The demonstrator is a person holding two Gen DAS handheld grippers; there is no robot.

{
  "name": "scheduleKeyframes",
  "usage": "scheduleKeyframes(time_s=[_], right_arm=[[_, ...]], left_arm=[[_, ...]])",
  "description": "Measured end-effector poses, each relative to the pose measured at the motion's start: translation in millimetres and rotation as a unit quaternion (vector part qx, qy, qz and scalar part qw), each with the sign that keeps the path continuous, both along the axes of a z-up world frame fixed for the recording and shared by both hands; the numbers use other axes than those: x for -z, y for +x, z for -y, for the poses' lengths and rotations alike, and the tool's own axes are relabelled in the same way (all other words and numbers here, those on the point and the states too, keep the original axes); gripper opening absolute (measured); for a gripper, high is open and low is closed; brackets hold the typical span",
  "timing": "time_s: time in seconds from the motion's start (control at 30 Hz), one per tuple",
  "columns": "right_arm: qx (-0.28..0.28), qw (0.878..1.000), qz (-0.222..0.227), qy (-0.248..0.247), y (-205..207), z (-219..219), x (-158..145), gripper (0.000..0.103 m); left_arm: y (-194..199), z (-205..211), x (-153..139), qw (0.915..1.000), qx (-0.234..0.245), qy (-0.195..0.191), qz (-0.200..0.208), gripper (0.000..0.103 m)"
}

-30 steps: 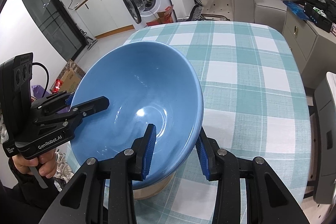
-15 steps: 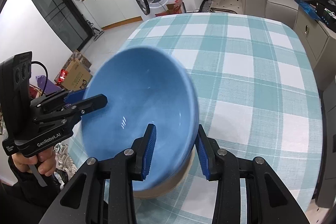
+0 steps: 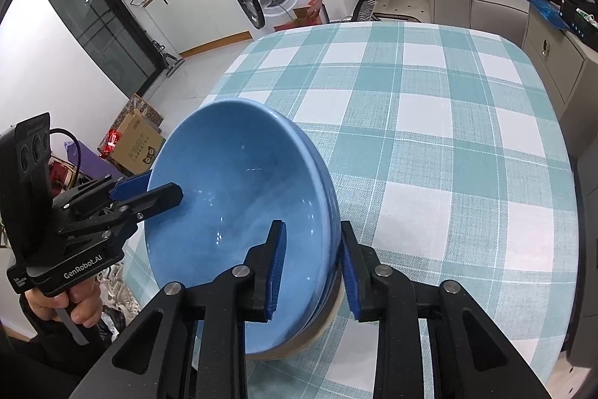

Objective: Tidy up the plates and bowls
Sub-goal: 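Carry the tilted nested bowls with both grippers over the cream plates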

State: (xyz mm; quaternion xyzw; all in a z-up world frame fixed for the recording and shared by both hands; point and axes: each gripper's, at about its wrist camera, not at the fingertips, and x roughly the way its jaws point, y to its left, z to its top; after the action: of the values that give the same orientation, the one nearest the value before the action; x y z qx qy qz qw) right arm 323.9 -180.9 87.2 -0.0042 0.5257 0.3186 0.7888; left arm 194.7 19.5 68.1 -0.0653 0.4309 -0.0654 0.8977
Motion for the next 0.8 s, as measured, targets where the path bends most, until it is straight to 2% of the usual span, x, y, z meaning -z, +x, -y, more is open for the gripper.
scheduleKeyframes(time_s=[0.2, 0.33, 0.63, 0.73, 0.8], right_arm=[[-0.003, 1.0, 0.002, 0.003, 0.2, -0.2, -1.7, 0.022], [-0.002, 1.0, -0.004, 0.005, 3.8, 1.5, 1.6, 0.014], [0.006, 1.0, -0.019, -0.001, 10.0, 6.3, 15.6, 0.013], [0.01, 1.0, -0.027, 0.007, 12.6, 9.5, 17.7, 0.013], [0.012, 0.999, -0.033, 0.011, 14.1, 10.6, 18.1, 0.013]], left_arm=[[-1.9, 2.5, -6.9, 0.9999, 0.006, 0.006, 0.014, 0.034], [-0.2, -4.7, -2.0, 0.9999, 0.007, -0.008, 0.008, 0.034], [-7.7, -13.2, 20.9, 0.9995, 0.002, -0.025, -0.022, 0.033], [-11.0, -10.2, 22.8, 0.9987, 0.014, -0.041, -0.026, 0.027], [-12.1, -7.6, 21.1, 0.9986, 0.016, -0.043, -0.026, 0.027]])
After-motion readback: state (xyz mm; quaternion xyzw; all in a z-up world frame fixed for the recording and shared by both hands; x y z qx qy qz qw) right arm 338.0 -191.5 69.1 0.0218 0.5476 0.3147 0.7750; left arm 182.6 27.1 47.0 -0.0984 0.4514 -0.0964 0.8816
